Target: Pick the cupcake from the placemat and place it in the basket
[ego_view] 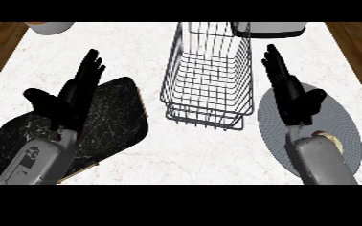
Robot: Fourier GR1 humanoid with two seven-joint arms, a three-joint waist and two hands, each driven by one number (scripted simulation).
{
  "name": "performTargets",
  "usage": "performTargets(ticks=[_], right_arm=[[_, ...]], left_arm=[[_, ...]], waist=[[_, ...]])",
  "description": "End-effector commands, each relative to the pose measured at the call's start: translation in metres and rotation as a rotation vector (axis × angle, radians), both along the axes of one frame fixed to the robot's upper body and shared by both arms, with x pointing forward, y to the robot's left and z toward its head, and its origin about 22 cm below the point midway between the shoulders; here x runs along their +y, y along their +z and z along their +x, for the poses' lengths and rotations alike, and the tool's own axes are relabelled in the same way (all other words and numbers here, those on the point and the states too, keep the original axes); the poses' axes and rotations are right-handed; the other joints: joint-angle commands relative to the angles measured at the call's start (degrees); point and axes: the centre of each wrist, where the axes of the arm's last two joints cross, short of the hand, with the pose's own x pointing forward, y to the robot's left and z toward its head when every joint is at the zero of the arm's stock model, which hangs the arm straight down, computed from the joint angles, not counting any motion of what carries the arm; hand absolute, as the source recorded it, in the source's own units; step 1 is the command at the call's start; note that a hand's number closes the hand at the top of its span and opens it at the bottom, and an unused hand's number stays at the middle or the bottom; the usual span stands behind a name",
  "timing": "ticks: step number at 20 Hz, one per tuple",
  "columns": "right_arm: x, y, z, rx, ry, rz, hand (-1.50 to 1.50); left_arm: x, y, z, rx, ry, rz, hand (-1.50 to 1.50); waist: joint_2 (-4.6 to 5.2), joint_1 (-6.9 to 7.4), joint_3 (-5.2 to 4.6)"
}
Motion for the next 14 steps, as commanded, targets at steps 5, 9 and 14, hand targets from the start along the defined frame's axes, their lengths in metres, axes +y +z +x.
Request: performTargets(ticks=[5,9,14], right_arm=[[-0.165,0.02,-0.037,-0.042,-0.007,-0.029,1.5],[-0.137,-0.016,-0.063,-0.237,0.296,0.016,1.5],[-0.084,-0.055,-0.091,-0.256,0.072,-0.258,-1.5]], left_arm=[[0.028,0.018,-0.008,-0.115,-0.102,0.218,0.0],[0.025,-0.009,-0.023,-0.071,-0.17,0.201,0.0],[0.022,0.001,-0.019,-0.086,-0.205,0.237,0.0]], waist=[[-0.26,-0.71,-0.27],[-0.15,-0.32,-0.29],[-0.21,0.4,-0.46]])
